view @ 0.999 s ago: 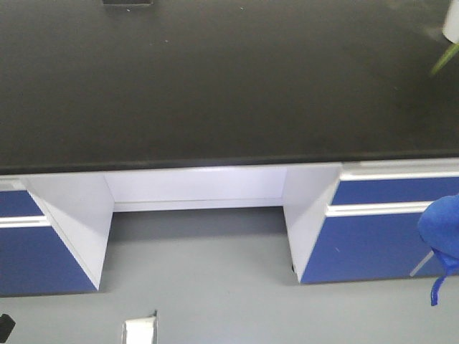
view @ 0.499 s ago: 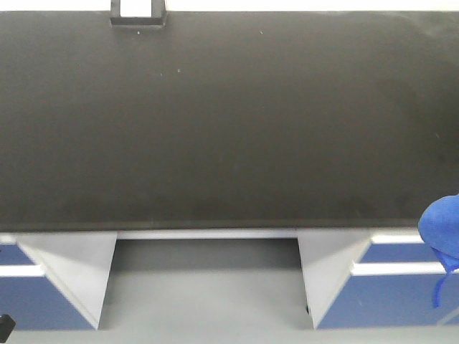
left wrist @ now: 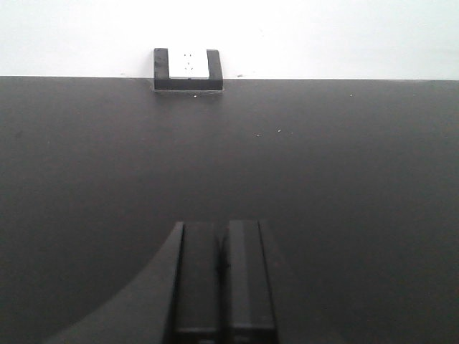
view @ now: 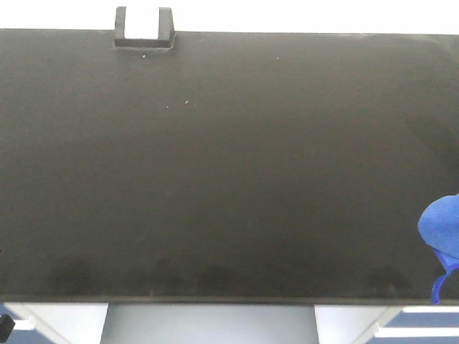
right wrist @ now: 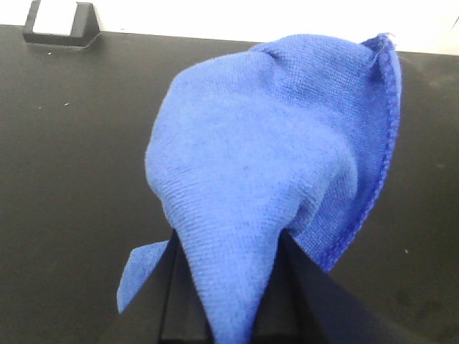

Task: Wipe right workspace with blue cloth
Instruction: 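Position the base facing the long black counter, cloth held up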

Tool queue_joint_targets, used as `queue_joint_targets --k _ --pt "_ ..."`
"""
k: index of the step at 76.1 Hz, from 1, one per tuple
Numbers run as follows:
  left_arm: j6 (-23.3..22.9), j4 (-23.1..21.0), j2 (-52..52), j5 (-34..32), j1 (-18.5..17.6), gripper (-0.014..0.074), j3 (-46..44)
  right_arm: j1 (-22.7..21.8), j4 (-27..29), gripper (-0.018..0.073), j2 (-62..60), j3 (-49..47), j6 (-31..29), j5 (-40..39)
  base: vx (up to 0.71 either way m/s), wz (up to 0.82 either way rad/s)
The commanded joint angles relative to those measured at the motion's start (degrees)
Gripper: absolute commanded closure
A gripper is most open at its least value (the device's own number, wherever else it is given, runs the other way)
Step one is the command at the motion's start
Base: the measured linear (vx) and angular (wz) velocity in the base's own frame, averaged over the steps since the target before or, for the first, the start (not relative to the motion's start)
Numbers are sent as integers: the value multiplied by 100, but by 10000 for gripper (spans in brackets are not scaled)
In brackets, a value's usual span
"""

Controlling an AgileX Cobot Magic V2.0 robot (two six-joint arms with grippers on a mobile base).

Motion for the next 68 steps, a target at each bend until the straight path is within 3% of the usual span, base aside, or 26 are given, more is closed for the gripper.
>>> queue_joint_targets --k 1,68 --pt "-17 -30 1 -467 -39 603 -142 -16 2 562 51 -153 -31 -461 16 -2" --pt "-17 -30 1 -467 -39 603 -142 -16 16 562 51 -153 -31 -655 3 -2"
